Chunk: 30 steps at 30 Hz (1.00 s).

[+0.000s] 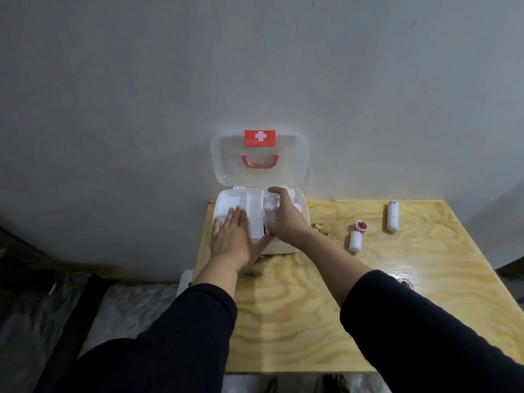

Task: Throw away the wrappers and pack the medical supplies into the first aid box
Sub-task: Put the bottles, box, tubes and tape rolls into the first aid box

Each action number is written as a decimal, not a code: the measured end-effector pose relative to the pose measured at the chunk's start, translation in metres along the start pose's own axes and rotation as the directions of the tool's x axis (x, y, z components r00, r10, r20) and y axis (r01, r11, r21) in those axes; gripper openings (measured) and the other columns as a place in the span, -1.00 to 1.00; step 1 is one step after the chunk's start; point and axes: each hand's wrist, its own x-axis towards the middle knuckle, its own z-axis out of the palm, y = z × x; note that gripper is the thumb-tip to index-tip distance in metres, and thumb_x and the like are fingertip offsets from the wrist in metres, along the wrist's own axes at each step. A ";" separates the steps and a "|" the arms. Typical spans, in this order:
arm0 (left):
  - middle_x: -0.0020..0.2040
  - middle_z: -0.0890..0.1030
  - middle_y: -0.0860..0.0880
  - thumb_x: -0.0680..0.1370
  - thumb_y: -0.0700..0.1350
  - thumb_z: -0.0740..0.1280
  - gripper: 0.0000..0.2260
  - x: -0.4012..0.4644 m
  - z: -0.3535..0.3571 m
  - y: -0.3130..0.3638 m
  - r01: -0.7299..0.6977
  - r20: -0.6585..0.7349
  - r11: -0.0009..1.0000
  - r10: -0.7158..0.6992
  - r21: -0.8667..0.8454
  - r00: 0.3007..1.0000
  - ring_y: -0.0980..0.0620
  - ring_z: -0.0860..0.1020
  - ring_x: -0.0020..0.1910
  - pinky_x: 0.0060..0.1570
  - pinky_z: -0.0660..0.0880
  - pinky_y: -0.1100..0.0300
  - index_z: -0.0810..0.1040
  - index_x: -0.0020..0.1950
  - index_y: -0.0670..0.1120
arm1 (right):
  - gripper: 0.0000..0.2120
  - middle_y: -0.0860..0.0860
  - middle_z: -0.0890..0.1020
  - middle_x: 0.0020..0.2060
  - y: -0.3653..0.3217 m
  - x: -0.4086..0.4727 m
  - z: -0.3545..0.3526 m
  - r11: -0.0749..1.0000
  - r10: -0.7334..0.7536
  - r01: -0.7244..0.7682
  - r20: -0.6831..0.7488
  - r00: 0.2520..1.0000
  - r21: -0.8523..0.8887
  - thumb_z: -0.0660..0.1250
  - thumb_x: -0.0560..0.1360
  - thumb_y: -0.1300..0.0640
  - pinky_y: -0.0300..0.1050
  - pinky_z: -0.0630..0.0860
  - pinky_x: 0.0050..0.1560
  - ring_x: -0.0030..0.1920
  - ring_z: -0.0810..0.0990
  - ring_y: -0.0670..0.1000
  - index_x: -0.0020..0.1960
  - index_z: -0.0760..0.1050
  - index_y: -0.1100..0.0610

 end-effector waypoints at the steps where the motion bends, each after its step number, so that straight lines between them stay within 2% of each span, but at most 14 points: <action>1: 0.62 -0.07 -0.04 0.46 0.47 -0.08 -0.08 0.000 -0.001 0.000 0.004 0.009 1.000 -0.004 0.003 1.000 0.05 -0.13 0.60 0.56 -0.15 -0.01 -0.11 0.59 -0.14 | -0.54 -0.08 0.41 -0.35 0.002 0.001 0.001 1.000 0.008 -0.008 0.012 1.000 -0.024 0.18 0.54 0.30 -0.33 0.37 -0.44 -0.41 0.40 -0.13 0.40 0.22 0.08; 3: 0.62 -0.10 -0.03 0.46 0.47 -0.08 -0.09 -0.001 -0.001 0.001 0.004 0.025 1.000 -0.004 0.012 1.000 0.06 -0.15 0.60 0.56 -0.16 0.00 -0.13 0.59 -0.14 | -0.55 0.00 0.50 -0.33 0.001 0.003 0.002 0.998 0.026 -0.023 0.037 0.999 -0.060 0.14 0.53 0.32 -0.29 0.41 -0.42 -0.41 0.44 -0.07 0.38 0.28 0.05; 5: 0.62 -0.10 -0.03 0.46 0.47 -0.09 -0.08 -0.001 -0.002 0.001 0.000 0.028 1.000 -0.001 0.009 1.000 0.05 -0.15 0.60 0.56 -0.16 -0.01 -0.13 0.60 -0.14 | -0.50 0.11 0.62 -0.05 -0.001 0.003 0.000 0.995 0.026 -0.020 0.064 0.998 -0.100 0.14 0.48 0.36 -0.14 0.53 -0.25 -0.23 0.55 0.04 0.37 0.33 0.02; 7: 0.62 -0.08 -0.04 0.45 0.48 -0.08 -0.07 0.000 -0.004 0.000 0.000 0.038 1.000 0.000 -0.007 0.999 0.04 -0.13 0.60 0.55 -0.15 -0.02 -0.12 0.60 -0.14 | -0.43 0.14 0.53 0.23 -0.004 0.002 -0.005 0.992 0.029 -0.017 0.095 0.995 -0.124 0.16 0.46 0.41 0.01 0.62 -0.03 0.05 0.58 0.13 0.40 0.32 0.01; 9: 0.62 -0.06 -0.05 0.45 0.48 -0.06 -0.07 0.001 -0.011 0.000 0.007 0.078 1.000 -0.005 -0.019 0.997 0.02 -0.11 0.60 0.55 -0.13 -0.04 -0.11 0.60 -0.14 | -0.42 0.13 0.47 0.31 -0.008 0.002 -0.013 0.991 0.021 -0.006 0.109 0.994 -0.131 0.17 0.47 0.44 0.07 0.62 0.08 0.20 0.55 0.16 0.41 0.33 0.02; 12: 0.62 0.00 -0.05 0.49 0.43 -0.01 -0.13 0.004 -0.030 0.008 0.017 0.133 0.999 -0.010 -0.048 0.991 -0.01 -0.03 0.60 0.54 -0.09 -0.09 -0.08 0.60 -0.11 | -0.42 0.10 0.48 0.33 -0.013 0.007 -0.032 0.988 -0.032 0.043 0.079 0.996 -0.150 0.20 0.45 0.45 -0.04 0.56 0.18 0.28 0.53 0.14 0.38 0.38 0.03; 15: 0.61 0.09 -0.02 0.58 0.26 0.08 -0.32 0.014 -0.050 0.027 -0.048 0.012 0.996 0.049 -0.080 0.999 -0.01 0.06 0.58 0.54 -0.06 -0.08 0.05 0.58 -0.08 | -0.52 0.11 0.53 0.29 -0.017 0.007 -0.062 0.985 -0.082 0.087 0.039 0.996 -0.147 0.24 0.48 0.39 -0.08 0.47 0.31 0.30 0.50 0.07 0.35 0.44 0.07; 18: 0.53 0.29 -0.02 0.61 0.07 0.18 -0.50 0.025 -0.070 0.060 -0.183 -0.086 0.979 0.176 -0.083 0.981 -0.05 0.24 0.51 0.49 0.12 -0.01 0.25 0.52 -0.05 | -0.59 0.11 0.55 0.25 -0.008 0.004 -0.098 0.980 -0.062 0.055 -0.027 0.998 -0.191 0.26 0.50 0.31 -0.07 0.46 0.27 0.26 0.52 0.08 0.32 0.46 0.07; 20: 0.50 0.36 -0.02 0.61 0.02 0.19 -0.55 0.028 -0.079 0.089 -0.259 -0.057 0.963 0.256 -0.068 0.965 -0.06 0.30 0.48 0.45 0.18 0.02 0.32 0.49 -0.03 | -0.61 0.12 0.54 0.27 0.005 0.002 -0.122 0.969 -0.007 -0.008 -0.056 0.998 -0.248 0.26 0.52 0.27 -0.09 0.45 0.21 0.26 0.52 0.10 0.33 0.45 0.08; 23: 0.48 0.39 -0.03 0.61 0.02 0.18 -0.58 0.031 -0.078 0.132 -0.341 0.037 0.940 0.342 -0.027 0.939 -0.08 0.34 0.45 0.41 0.23 0.03 0.35 0.47 0.00 | -0.63 0.13 0.54 0.27 0.033 0.000 -0.157 0.943 0.111 -0.134 -0.091 0.990 -0.304 0.25 0.52 0.24 -0.08 0.44 0.22 0.25 0.52 0.11 0.32 0.46 0.10; 26: 0.47 0.40 -0.05 0.61 0.02 0.17 -0.57 0.036 -0.069 0.168 -0.356 0.138 0.934 0.357 -0.033 0.924 -0.12 0.37 0.42 0.37 0.28 0.04 0.34 0.49 0.01 | -0.63 0.10 0.55 0.27 0.066 0.001 -0.187 0.909 0.218 -0.249 -0.130 0.967 -0.334 0.25 0.50 0.25 -0.10 0.41 0.29 0.29 0.50 0.08 0.29 0.48 0.07; 30: 0.46 0.41 -0.05 0.60 0.02 0.15 -0.58 0.049 -0.050 0.203 -0.342 0.216 0.938 0.348 -0.064 0.913 -0.11 0.40 0.40 0.34 0.32 0.03 0.36 0.47 0.03 | -0.59 0.12 0.54 0.27 0.106 0.006 -0.218 0.866 0.311 -0.346 -0.154 0.938 -0.360 0.21 0.50 0.29 -0.16 0.44 0.20 0.28 0.50 0.10 0.32 0.48 0.10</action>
